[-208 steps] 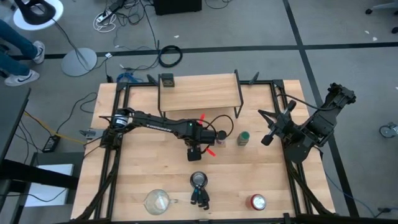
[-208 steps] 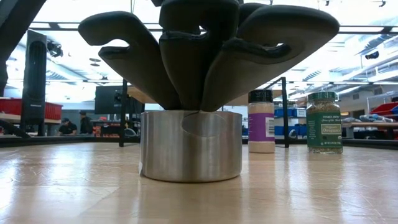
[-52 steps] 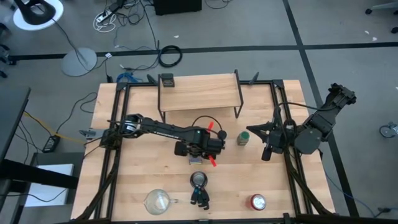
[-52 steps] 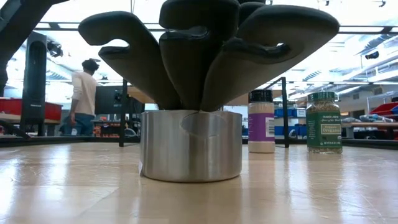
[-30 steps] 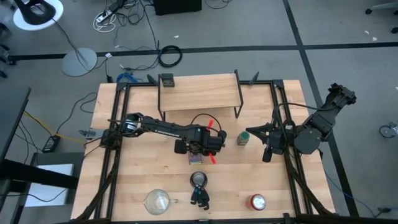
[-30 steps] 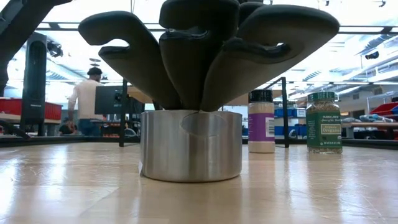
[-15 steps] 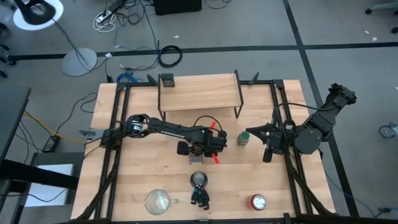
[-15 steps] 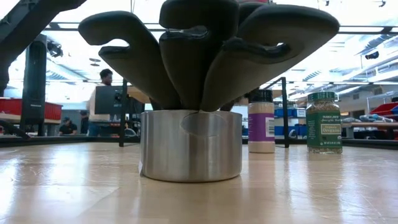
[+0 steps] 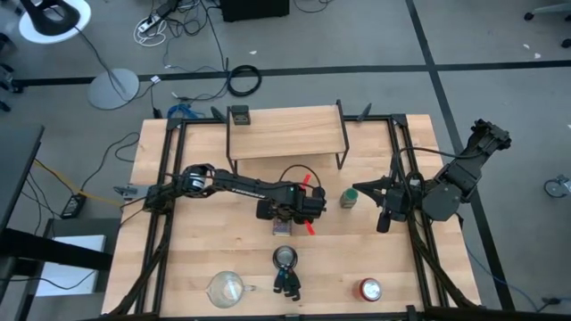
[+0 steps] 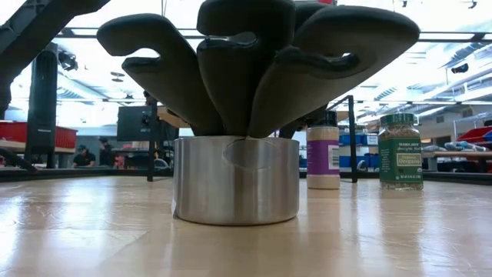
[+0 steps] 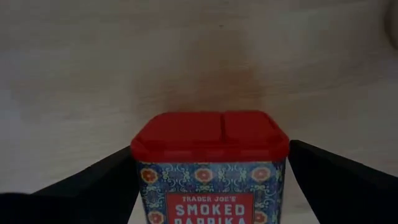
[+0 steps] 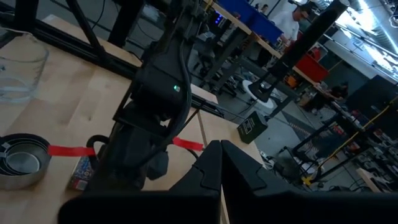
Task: Shelf spices
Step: Put the red seasoning can on the shelf
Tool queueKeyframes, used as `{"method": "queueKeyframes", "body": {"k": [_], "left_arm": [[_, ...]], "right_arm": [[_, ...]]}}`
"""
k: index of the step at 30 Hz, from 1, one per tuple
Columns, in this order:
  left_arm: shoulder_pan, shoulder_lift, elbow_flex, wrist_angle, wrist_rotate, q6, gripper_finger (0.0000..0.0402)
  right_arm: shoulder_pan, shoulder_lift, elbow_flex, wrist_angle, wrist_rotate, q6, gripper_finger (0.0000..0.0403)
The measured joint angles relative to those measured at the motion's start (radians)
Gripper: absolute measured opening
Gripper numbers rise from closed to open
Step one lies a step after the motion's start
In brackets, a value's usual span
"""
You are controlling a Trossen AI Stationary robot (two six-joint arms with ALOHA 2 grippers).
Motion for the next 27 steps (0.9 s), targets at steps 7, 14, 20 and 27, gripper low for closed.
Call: {"method": "queueKeyframes", "body": {"k": [7, 14, 20, 27], "left_arm": [[-0.001, 0.000, 0.000, 0.006, -0.003, 0.000, 0.0285], [-0.003, 0.000, 0.000, 0.007, -0.002, 0.001, 0.0279], [-0.014, 0.000, 0.019, -0.011, -0.008, 0.035, 0.0279], [-0.070, 0.000, 0.187, -0.131, -0.245, 0.052, 0.0279]], "right_arm": [[0.000, 0.000, 0.000, 0.000, 0.000, 0.000, 0.0007], [0.000, 0.000, 0.000, 0.001, 0.000, 0.000, 0.0003], [0.000, 0.000, 0.000, 0.001, 0.000, 0.000, 0.0007], [0.000, 0.000, 0.000, 0.001, 0.000, -0.001, 0.0002]]}}
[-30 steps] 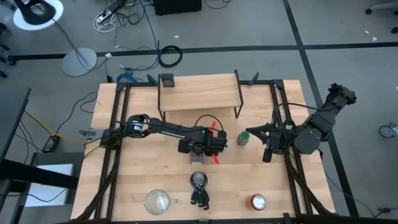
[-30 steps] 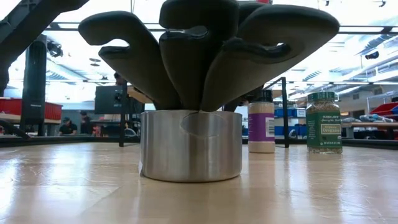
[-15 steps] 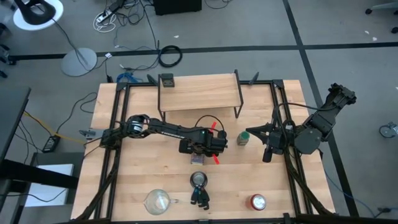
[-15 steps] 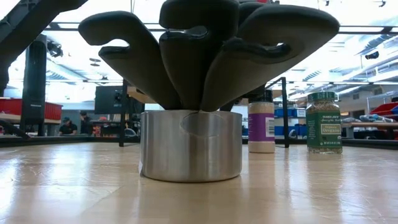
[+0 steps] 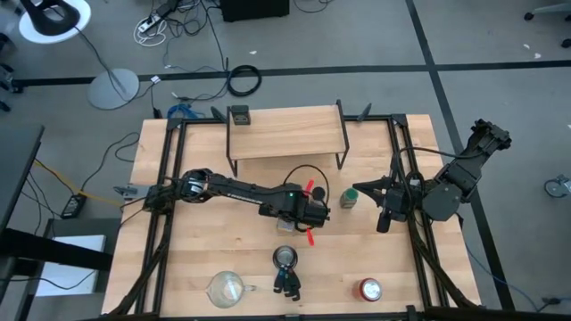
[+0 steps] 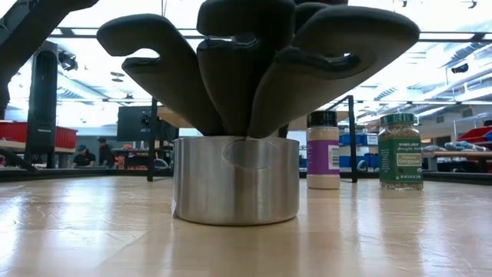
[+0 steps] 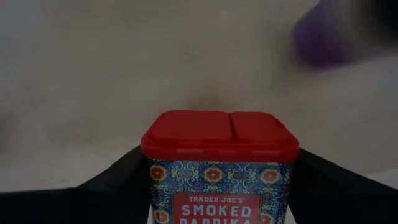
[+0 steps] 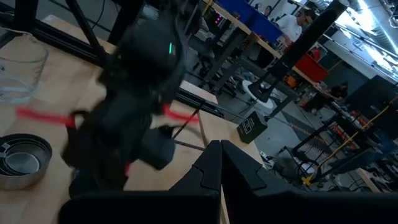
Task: Shelf spices
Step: Put the red seasoning can on the shelf
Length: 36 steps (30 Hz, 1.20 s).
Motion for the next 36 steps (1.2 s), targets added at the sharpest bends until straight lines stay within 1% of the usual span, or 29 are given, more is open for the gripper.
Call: {"method": "queueKeyframes", "body": {"k": [4, 7, 9, 10, 13, 17, 20, 24, 26, 29, 32, 36], "left_arm": [[-0.040, 0.000, 0.149, -0.130, -0.215, -0.008, 0.0279], [-0.069, -0.003, 0.246, -0.188, -0.383, 0.000, 0.0279], [-0.081, -0.054, 0.215, -0.199, -0.487, 0.010, 0.0279], [-0.085, -0.070, 0.209, -0.219, -0.529, 0.020, 0.0279], [-0.079, -0.115, 0.209, -0.278, -0.699, 0.035, 0.0279], [-0.053, -0.151, 0.213, -0.236, -0.940, 0.137, 0.0279], [-0.025, -0.154, 0.217, -0.240, -1.057, 0.209, 0.0279], [0.030, -0.156, 0.193, -0.260, -1.126, 0.211, 0.0279], [0.060, -0.156, 0.162, -0.258, -1.131, 0.197, 0.0279], [0.099, -0.155, 0.095, -0.243, -1.133, 0.126, 0.0279], [0.130, -0.155, 0.015, -0.197, -1.133, 0.055, 0.0279], [0.161, -0.154, -0.077, -0.135, -1.134, 0.019, 0.0279]], "right_arm": [[0.000, 0.000, 0.000, 0.000, 0.000, 0.000, 0.0006], [0.000, 0.000, 0.000, 0.001, 0.000, 0.000, 0.0008], [0.000, 0.000, 0.000, 0.004, 0.001, 0.000, 0.0006], [0.000, 0.000, 0.000, 0.008, 0.001, 0.000, 0.0005], [-0.002, 0.000, 0.000, 0.028, 0.001, -0.009, 0.0003], [-0.002, 0.000, 0.000, 0.049, 0.001, -0.010, 0.0003], [-0.002, 0.000, 0.000, 0.047, 0.001, -0.010, 0.0007], [-0.002, 0.007, 0.000, 0.046, 0.001, -0.009, 0.0006], [-0.002, 0.008, 0.000, 0.043, 0.000, -0.009, 0.0004], [-0.002, 0.007, 0.000, 0.045, 0.001, -0.008, 0.0002], [-0.002, 0.008, 0.000, 0.045, 0.001, -0.009, 0.0004], [-0.002, 0.008, 0.000, 0.043, 0.001, -0.009, 0.0007]]}}
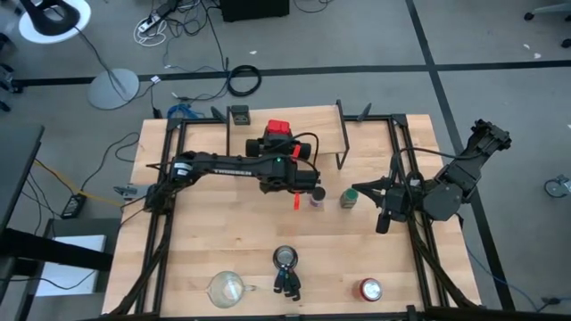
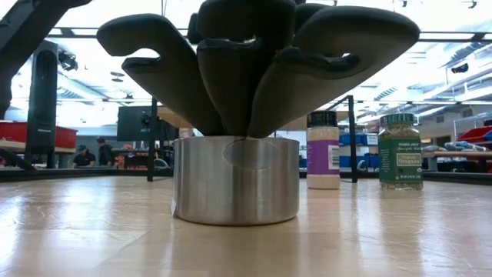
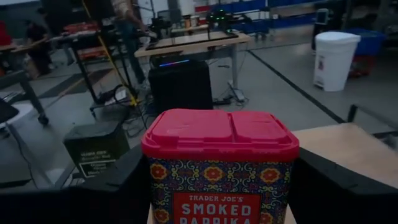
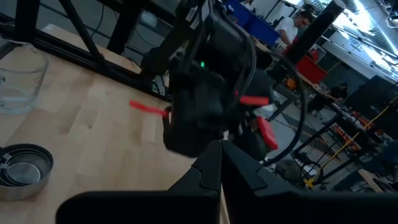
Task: Shelf spices
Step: Put the red seasoning can on the shelf
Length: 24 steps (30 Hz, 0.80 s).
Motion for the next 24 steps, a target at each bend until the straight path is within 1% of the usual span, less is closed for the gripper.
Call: {"method": "queueKeyframes", "body": {"k": [5, 9, 11, 14, 18, 24], "left_arm": [[0.024, 0.000, -0.047, -0.003, -0.024, -0.047, 0.0279], [0.033, 0.000, -0.049, -0.002, -0.060, -0.052, 0.0279], [0.034, 0.000, -0.050, -0.002, -0.059, -0.062, 0.0279], [0.019, -0.004, -0.049, 0.001, -0.061, -0.124, 0.0279], [-0.046, -0.007, -0.013, -0.011, -0.110, -0.105, 0.0279], [-0.128, -0.010, 0.111, -0.132, -0.134, -0.072, 0.0279]], "right_arm": [[0.000, 0.000, 0.000, -0.009, 0.000, 0.000, 0.0003], [0.000, 0.000, 0.000, -0.017, -0.001, 0.001, 0.0002], [0.000, 0.000, 0.000, -0.017, 0.000, 0.001, 0.0004], [0.000, 0.000, 0.000, -0.018, -0.001, 0.003, 0.0007], [0.000, 0.000, 0.000, -0.020, -0.007, 0.003, 0.0004], [-0.002, 0.000, 0.000, -0.020, -0.009, 0.003, 0.0003]]}}
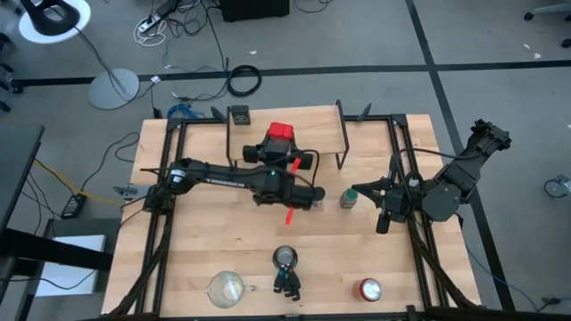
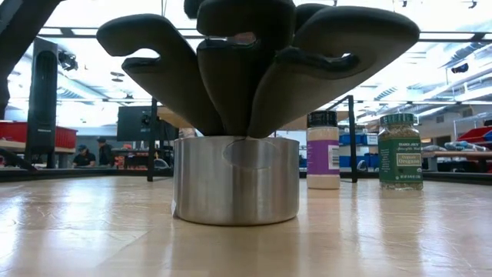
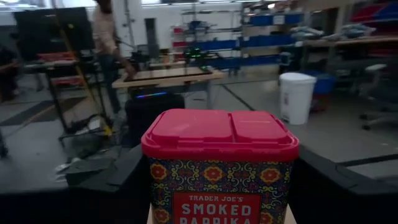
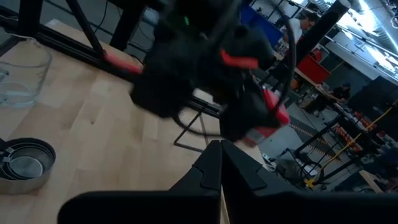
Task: Shelf spices
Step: Put the red seasoning can on the shelf
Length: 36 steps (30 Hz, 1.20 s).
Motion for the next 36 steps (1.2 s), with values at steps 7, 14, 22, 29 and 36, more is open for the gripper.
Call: {"method": "queueKeyframes", "body": {"k": [7, 14, 22, 29, 36], "left_arm": [[-0.109, -0.001, 0.065, 0.016, 0.001, 0.084, 0.0279], [-0.178, -0.001, 0.065, 0.030, 0.004, 0.154, 0.0279], [-0.222, -0.001, 0.116, 0.089, 0.006, 0.278, 0.0279], [-0.240, 0.000, 0.178, 0.520, 0.072, 0.852, 0.0279], [-0.204, 0.001, 0.174, 1.352, 0.444, 1.745, 0.0279]], "right_arm": [[-0.024, 0.000, 0.000, 0.012, 0.000, 0.000, 0.0005], [-0.040, 0.000, 0.000, 0.036, -0.045, -0.001, 0.0004], [-0.039, 0.000, 0.000, 0.043, -0.046, -0.003, 0.0004], [-0.039, 0.000, 0.000, 0.043, -0.047, -0.003, 0.0006], [-0.039, 0.000, 0.000, 0.042, -0.047, -0.003, 0.0004]]}}
